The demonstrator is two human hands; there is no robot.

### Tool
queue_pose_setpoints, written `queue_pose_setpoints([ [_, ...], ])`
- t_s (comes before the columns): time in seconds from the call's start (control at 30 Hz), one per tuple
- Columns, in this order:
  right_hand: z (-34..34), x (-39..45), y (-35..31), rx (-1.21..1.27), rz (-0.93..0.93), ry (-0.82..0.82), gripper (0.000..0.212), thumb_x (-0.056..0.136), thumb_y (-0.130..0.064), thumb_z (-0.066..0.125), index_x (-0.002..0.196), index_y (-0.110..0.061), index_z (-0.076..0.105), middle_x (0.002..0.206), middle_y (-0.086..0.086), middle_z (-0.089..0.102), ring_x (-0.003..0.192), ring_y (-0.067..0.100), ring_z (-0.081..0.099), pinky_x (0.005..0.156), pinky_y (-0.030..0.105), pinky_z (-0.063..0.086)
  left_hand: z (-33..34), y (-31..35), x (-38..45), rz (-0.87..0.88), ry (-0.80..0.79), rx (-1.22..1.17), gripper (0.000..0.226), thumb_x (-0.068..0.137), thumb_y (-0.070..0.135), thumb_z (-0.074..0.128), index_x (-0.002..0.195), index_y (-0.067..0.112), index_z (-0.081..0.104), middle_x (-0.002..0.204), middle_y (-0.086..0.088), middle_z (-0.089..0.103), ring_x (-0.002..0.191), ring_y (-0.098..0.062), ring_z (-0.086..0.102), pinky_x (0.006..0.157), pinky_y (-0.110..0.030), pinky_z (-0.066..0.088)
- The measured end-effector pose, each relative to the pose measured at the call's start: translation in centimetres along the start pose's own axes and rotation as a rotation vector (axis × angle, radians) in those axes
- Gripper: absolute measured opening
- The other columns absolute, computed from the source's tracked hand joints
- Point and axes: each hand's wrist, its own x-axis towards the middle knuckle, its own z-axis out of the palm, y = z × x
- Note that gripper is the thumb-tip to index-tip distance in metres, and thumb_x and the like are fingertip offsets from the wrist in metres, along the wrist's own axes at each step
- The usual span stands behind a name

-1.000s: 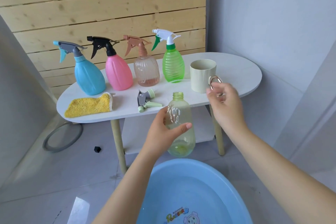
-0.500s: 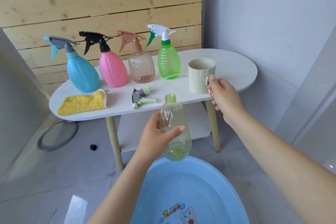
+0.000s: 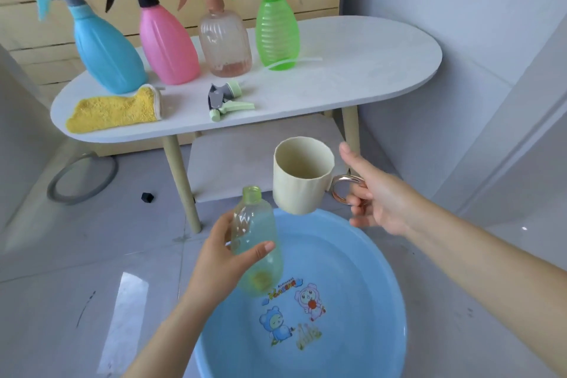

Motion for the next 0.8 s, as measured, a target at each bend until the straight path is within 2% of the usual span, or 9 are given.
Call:
queue_pose_setpoints([
  [0.1, 0.8, 1.4, 3.5, -0.036, 0.138, -0.042, 0.061, 0.062, -0.070, 0.067, 0.040, -0.023, 0.035, 0.051, -0.002, 0.033, 0.050, 0.014, 0.037, 0.051, 0.029, 0.053, 0.3, -2.6, -0.5, -0.054, 0.020, 0.028, 0.063, 0.065, 0.031, 0.083, 0.120, 0.028, 0.053, 0.111, 0.015, 0.061, 0.111, -0.003, 0.056, 0.094, -0.028, 0.045],
  [0.2, 1.2, 2.7, 6.4, -0.083, 0.231, -0.051, 0.057, 0.070, -0.058, 0.071, 0.053, -0.021, 0.032, 0.045, -0.004, 0.028, 0.048, 0.013, 0.035, 0.056, 0.030, 0.054, 0.7, -4.9, -0.7, -0.099, 0.024, 0.056, 0.067, 0.067, 0.030, 0.084, 0.124, 0.026, 0.050, 0.116, 0.011, 0.059, 0.114, -0.007, 0.054, 0.092, -0.024, 0.042],
  [0.33, 1.2, 4.1, 9.4, -0.174, 0.330, -0.005, 0.047, 0.075, -0.054, 0.069, 0.062, -0.018, 0.041, 0.048, 0.000, 0.035, 0.050, 0.015, 0.039, 0.054, 0.028, 0.052, 1.7, -7.5, -0.5, -0.139, -0.004, 0.105, 0.082, 0.067, 0.034, 0.084, 0.136, 0.022, 0.043, 0.128, 0.006, 0.054, 0.123, -0.010, 0.048, 0.096, -0.024, 0.037],
  [0.47, 1.2, 5.3, 12.5, -0.343, 0.369, 0.028, 0.044, 0.073, -0.055, 0.068, 0.075, -0.015, 0.051, 0.055, 0.004, 0.047, 0.053, 0.017, 0.042, 0.056, 0.026, 0.045, 3.1, -9.4, -0.9, -0.169, -0.035, 0.140, 0.082, 0.068, 0.034, 0.083, 0.136, 0.024, 0.041, 0.128, 0.006, 0.051, 0.119, -0.007, 0.047, 0.093, -0.020, 0.033],
  [0.57, 1.4, 6.3, 14.1, -0.554, 0.288, 0.065, 0.048, 0.070, -0.059, 0.068, 0.068, -0.013, 0.054, 0.057, 0.003, 0.053, 0.055, 0.018, 0.044, 0.057, 0.026, 0.037, 3.8, -10.2, -1.1, -0.172, -0.080, 0.177, 0.081, 0.068, 0.035, 0.083, 0.136, 0.024, 0.040, 0.128, 0.005, 0.049, 0.114, -0.005, 0.045, 0.093, -0.019, 0.032],
  [0.7, 2.2, 7.1, 15.0, -1.118, 0.092, 0.124, 0.055, 0.070, -0.070, 0.060, 0.062, -0.017, 0.048, 0.063, -0.004, 0.055, 0.060, 0.014, 0.052, 0.054, 0.026, 0.034, 4.0, -11.1, -1.3, -0.181, -0.096, 0.215, 0.081, 0.069, 0.034, 0.083, 0.137, 0.024, 0.040, 0.128, 0.006, 0.047, 0.114, -0.006, 0.044, 0.093, -0.020, 0.033],
  [0.8, 2.7, 7.7, 15.9, -1.440, -0.050, 0.096, 0.052, 0.077, -0.071, 0.051, 0.062, -0.021, 0.046, 0.065, -0.006, 0.050, 0.074, 0.018, 0.052, 0.064, 0.027, 0.033, 3.7, -11.6, -1.4, -0.183, -0.103, 0.228, 0.080, 0.070, 0.034, 0.083, 0.137, 0.025, 0.040, 0.128, 0.006, 0.047, 0.110, -0.004, 0.041, 0.093, -0.020, 0.032],
])
